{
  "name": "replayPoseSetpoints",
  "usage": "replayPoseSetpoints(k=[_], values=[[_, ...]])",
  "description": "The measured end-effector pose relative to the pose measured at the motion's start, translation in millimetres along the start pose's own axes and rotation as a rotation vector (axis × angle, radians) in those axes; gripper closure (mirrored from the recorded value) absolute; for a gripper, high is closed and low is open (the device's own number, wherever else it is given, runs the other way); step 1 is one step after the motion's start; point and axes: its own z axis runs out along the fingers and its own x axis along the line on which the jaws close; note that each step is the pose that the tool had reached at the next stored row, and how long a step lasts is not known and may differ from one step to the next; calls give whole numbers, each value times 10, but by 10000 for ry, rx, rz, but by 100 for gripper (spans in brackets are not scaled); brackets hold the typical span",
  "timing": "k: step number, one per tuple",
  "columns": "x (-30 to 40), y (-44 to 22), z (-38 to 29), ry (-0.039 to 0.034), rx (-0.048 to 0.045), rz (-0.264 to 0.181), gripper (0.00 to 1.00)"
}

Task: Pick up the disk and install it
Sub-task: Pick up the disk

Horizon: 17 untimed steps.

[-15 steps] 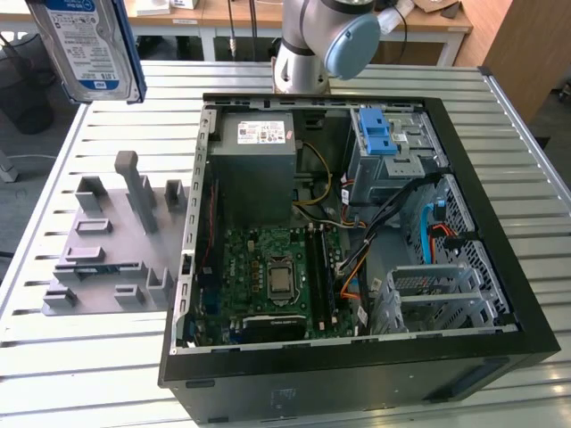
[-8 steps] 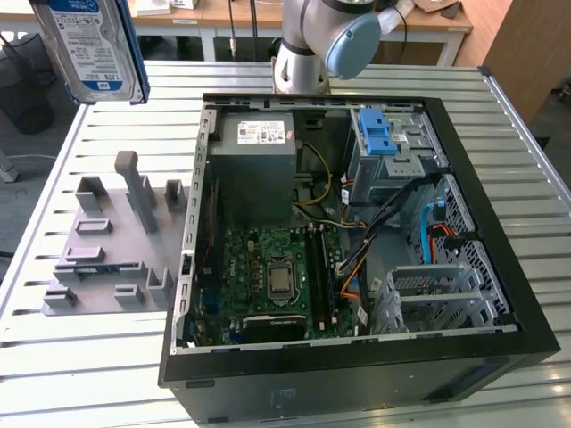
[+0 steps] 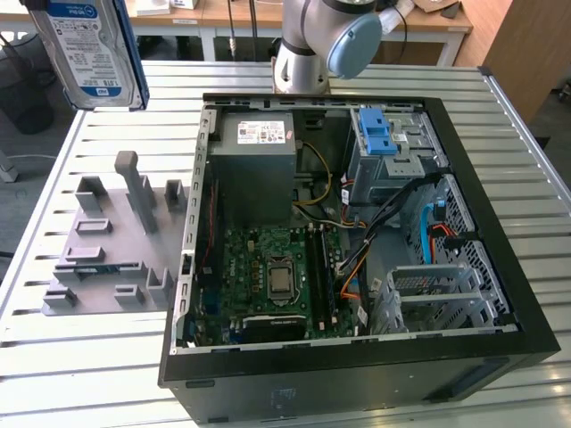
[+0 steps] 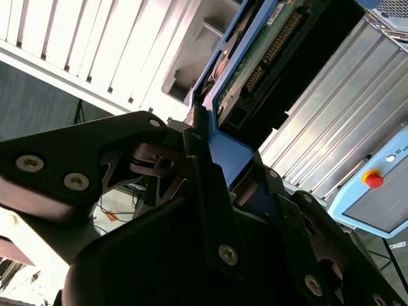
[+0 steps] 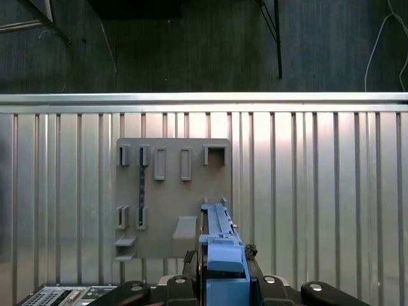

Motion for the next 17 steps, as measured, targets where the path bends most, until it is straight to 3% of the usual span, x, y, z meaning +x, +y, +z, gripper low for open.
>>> replayPoseSetpoints(k=[7, 17], values=[[79, -25, -1, -1, 1, 23, 64], [125, -170, -3, 0, 0, 29, 64]])
